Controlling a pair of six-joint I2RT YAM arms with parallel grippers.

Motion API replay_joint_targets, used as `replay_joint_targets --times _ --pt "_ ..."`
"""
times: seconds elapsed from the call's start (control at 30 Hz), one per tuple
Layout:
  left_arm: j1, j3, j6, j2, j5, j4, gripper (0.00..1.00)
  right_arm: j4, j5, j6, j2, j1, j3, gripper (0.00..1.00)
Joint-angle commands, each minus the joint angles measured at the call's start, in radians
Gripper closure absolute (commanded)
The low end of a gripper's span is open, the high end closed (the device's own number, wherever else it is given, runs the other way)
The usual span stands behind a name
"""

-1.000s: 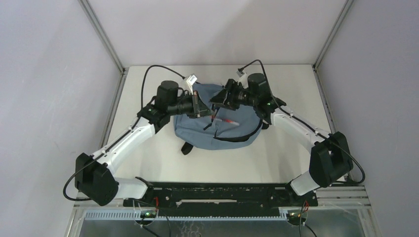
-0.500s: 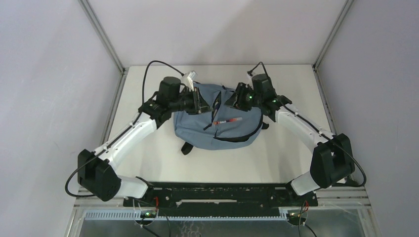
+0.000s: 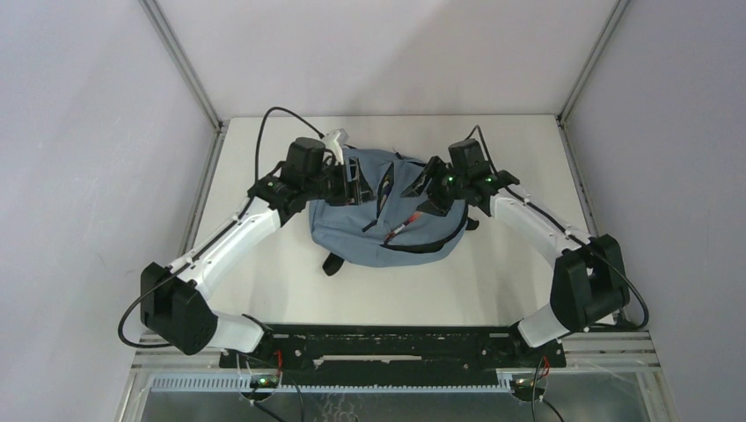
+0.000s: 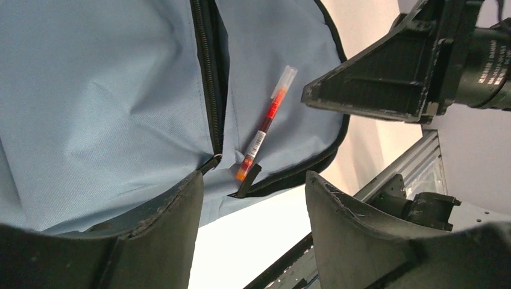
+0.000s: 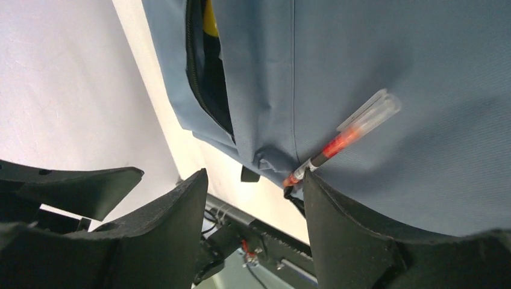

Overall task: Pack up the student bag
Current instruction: Pick up the stationery from the student bag.

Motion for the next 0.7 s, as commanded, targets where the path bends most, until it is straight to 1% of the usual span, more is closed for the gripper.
replay_joint_targets --times 0.0,0.1,0.17,0.3,0.4,0.47,0.57,0.6,0.67 --pt "-0.005 0.046 0.025 -0.012 -0.031 -0.013 0.33 0.011 -0.029 0.174 0.051 0.025 -0.001 0.34" --pt "-0.003 0.028 0.031 -0.031 -0.051 -0.017 0.33 -0.006 0.007 0.189 0.077 0.032 -0.001 0.37" --pt "-0.003 0.018 0.033 -0.043 -0.065 -0.02 0.33 -0.028 0.059 0.187 0.079 0.044 -0.001 0.39" --pt "-0.002 0.007 0.039 -0.05 -0.068 -0.02 0.33 -0.062 0.21 0.17 0.084 0.085 0.0 0.38" --pt "0.0 0.008 0.039 -0.04 -0.062 -0.021 0.33 -0.072 0.27 0.165 0.113 0.1 0.001 0.39" --pt "0.0 0.008 0.039 -0.037 -0.057 -0.021 0.33 -0.08 0.355 0.155 0.146 0.114 0.013 0.39" --pt "0.0 0.005 0.036 -0.035 -0.056 -0.019 0.33 -0.142 0.586 0.092 0.215 0.162 0.083 0.39" --pt "0.0 0.004 0.036 -0.037 -0.056 -0.019 0.33 -0.171 0.628 0.079 0.243 0.169 0.11 0.41" --pt "0.0 -0.006 0.036 -0.044 -0.057 -0.021 0.33 -0.205 0.641 0.063 0.276 0.168 0.144 0.46"
